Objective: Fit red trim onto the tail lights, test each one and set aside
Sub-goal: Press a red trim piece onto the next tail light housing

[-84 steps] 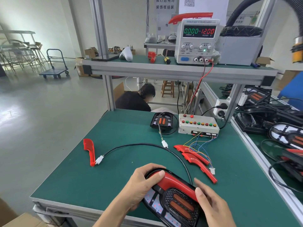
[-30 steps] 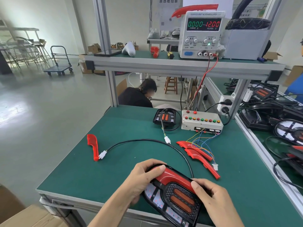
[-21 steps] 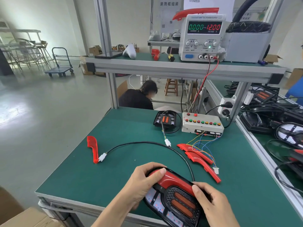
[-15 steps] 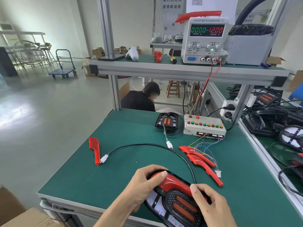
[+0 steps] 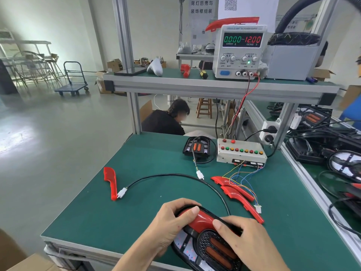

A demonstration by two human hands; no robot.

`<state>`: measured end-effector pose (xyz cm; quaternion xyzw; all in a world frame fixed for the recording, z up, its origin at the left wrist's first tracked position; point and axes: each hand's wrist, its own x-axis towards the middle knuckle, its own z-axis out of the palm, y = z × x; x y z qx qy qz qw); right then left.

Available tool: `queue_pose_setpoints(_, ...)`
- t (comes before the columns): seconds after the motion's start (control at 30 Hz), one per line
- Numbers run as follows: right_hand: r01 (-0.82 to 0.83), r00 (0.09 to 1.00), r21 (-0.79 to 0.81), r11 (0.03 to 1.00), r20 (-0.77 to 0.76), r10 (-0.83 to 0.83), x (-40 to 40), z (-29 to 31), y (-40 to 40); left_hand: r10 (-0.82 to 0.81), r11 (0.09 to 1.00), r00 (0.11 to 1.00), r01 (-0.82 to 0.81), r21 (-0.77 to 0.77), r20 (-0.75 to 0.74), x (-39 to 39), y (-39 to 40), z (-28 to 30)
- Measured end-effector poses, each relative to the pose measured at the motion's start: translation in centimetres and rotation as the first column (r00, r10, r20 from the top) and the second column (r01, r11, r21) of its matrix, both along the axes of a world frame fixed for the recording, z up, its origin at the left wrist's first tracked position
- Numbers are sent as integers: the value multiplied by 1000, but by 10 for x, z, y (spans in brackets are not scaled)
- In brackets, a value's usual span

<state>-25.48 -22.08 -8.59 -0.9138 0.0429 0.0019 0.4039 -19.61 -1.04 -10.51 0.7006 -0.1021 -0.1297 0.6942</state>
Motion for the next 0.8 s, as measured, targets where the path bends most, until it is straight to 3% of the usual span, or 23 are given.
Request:
queue_pose_setpoints(0.1, -62, 998, -96, 993, 23, 65, 11, 2, 10, -9, 999, 999, 7, 36, 43, -1, -2, 4)
queue_pose_setpoints(0.2, -77, 997, -38, 996, 12, 78, 18, 1, 14, -17, 996, 998, 11, 89, 60, -1, 2, 7)
queue_pose_setpoints(0.33, -93, 996, 70, 993, 9, 93, 16, -1, 12, -52, 997, 997, 55, 49, -53, 2, 5, 13)
queue_pose_setpoints(0.4, -97, 995, 80, 992, 21, 95, 16, -1, 11, -80, 993, 994, 85, 80, -68, 4, 5, 15)
queue_pose_setpoints(0.5, -90, 996, 68, 994, 22, 89, 17, 0, 10, -115, 993, 983, 117, 5, -144, 4, 5, 17)
queue_pose_setpoints(0.67, -90, 996, 10, 996, 30, 90, 17, -1, 11, -97, 995, 990, 98, 2, -106, 2, 1, 20)
queue_pose_setpoints(0.8, -143, 989, 63, 988, 37, 141, 18, 0, 9, -92, 996, 992, 93, 5, -89, 1, 1, 21)
